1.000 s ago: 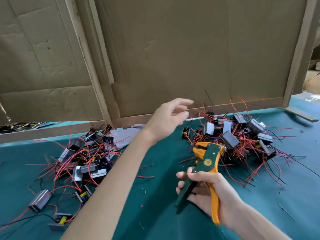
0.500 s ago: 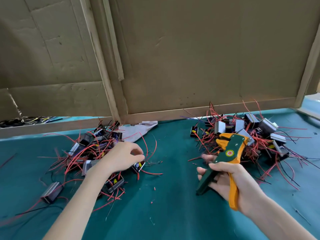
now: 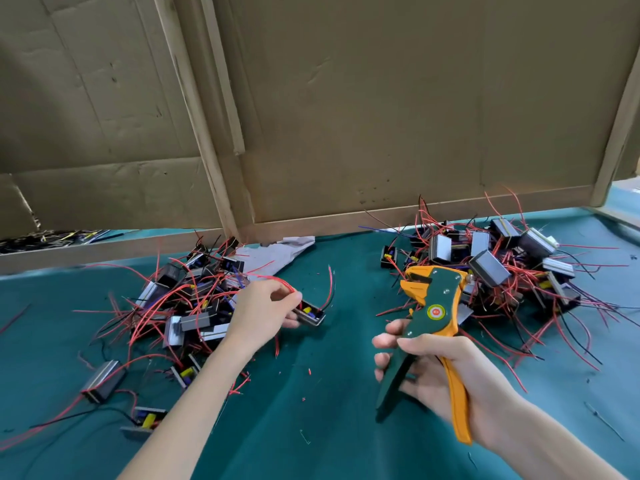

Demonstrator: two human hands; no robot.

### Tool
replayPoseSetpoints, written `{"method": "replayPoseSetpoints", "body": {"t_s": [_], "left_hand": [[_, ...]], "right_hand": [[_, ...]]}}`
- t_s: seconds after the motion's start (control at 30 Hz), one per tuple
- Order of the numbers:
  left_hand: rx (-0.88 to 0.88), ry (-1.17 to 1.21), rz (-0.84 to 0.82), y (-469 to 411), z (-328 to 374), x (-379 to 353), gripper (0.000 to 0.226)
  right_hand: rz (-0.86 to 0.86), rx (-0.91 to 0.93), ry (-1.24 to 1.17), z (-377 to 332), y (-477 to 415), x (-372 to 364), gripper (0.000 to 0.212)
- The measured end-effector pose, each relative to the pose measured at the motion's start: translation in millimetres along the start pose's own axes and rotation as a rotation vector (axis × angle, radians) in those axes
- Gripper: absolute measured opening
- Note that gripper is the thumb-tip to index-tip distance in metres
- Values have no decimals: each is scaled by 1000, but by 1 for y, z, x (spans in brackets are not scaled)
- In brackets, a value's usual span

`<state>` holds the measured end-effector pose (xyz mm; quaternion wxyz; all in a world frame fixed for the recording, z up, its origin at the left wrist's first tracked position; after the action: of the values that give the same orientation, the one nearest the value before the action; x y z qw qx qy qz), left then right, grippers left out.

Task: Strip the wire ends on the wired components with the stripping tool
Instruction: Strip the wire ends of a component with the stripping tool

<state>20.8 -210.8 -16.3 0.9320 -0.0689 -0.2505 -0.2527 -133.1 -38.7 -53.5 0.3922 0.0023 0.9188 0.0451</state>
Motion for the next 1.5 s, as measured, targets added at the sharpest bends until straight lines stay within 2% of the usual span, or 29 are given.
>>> {"method": "replayPoseSetpoints", "body": {"t_s": [0.07,0.17,0.23,0.33,0.4,0.47,0.6,0.73,0.83,0.97,1.13,1.33,1.5], "left_hand": [[102,46,12,3,-10,-6,18],[156,-294,53,7,-11,-1,26],[174,-467,-6,9,-6,1,38],[65,-398,-114,8,7,-12,51],[-97,-310,7,7,23,-16,39],[-192,-361,128,6,31,-21,18],[-133,-477,180,1,16,-29,21],[-165,-302,94,-3,13,-35,5],[-183,-164,66,-4,15,-34,10],[-197,62,34,0,18,-32,21],[-248,298,-63,7,30,-34,13],[-339,395,-129,18,51,-35,19],[-316,475,-198,24,62,-37,15]], "right_hand": [[2,-3,-7,0,0,1,25],[0,-8,-15,0,0,0,28],[0,-6,-17,0,0,-1,26],[0,-11,-3,2,0,-1,26],[1,-22,9,3,1,-2,27],[-2,-36,19,5,1,-4,26],[-30,-58,27,6,2,-8,30],[-59,-80,41,9,2,-10,34],[-55,-89,29,11,0,-8,22],[-56,-94,38,11,-1,-7,20],[-60,-97,56,10,1,-8,21],[-96,-105,117,7,3,-15,24],[-164,-102,170,4,4,-24,24]]}}
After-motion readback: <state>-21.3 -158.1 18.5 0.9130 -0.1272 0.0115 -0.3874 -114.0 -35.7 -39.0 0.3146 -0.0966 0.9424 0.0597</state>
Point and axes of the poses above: each hand's wrist, its own y-axis away from the middle knuckle, its own x-axis out of the back of the hand, z = x × y, the point moved 7 cm from there along -y, towards the middle knuckle, and after that the axes turned 10 degrees about -z, right-handed, at the moved point
